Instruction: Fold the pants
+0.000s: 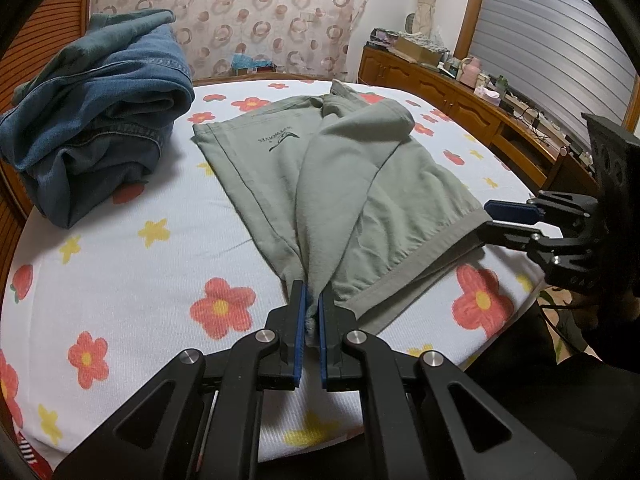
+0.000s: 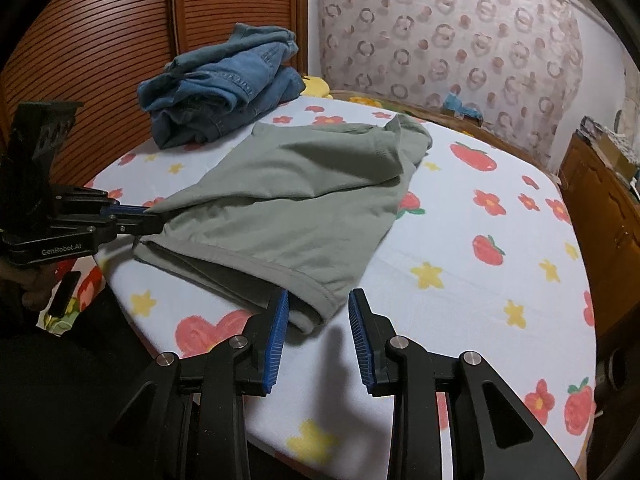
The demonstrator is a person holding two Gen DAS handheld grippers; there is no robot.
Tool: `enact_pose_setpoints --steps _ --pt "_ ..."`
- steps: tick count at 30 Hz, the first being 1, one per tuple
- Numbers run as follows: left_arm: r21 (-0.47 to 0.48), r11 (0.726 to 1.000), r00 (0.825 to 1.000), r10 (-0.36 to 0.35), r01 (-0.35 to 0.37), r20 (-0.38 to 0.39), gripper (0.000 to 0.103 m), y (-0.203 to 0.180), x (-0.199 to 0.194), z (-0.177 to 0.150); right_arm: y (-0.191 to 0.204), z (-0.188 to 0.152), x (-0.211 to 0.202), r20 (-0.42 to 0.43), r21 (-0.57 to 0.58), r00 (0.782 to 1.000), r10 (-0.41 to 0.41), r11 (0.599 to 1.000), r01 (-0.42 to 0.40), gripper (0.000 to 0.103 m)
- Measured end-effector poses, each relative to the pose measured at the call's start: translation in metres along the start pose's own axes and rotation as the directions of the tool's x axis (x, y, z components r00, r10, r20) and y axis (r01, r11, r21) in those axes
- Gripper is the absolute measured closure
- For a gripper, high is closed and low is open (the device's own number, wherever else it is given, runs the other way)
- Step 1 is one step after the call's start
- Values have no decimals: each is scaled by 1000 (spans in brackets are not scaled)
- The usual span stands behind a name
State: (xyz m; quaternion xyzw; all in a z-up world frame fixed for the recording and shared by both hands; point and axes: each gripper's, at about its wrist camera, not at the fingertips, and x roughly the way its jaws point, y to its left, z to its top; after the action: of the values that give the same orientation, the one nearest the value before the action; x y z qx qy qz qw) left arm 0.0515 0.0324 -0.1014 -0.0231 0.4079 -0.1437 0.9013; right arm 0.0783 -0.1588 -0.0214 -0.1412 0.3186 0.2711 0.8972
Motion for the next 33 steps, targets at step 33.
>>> enact_pose_setpoints --steps 33 --pt "7 1000 1000 -12 12 11 98 -5 -15 -7 -21 -22 -47 74 102 994 76 991 -83 96"
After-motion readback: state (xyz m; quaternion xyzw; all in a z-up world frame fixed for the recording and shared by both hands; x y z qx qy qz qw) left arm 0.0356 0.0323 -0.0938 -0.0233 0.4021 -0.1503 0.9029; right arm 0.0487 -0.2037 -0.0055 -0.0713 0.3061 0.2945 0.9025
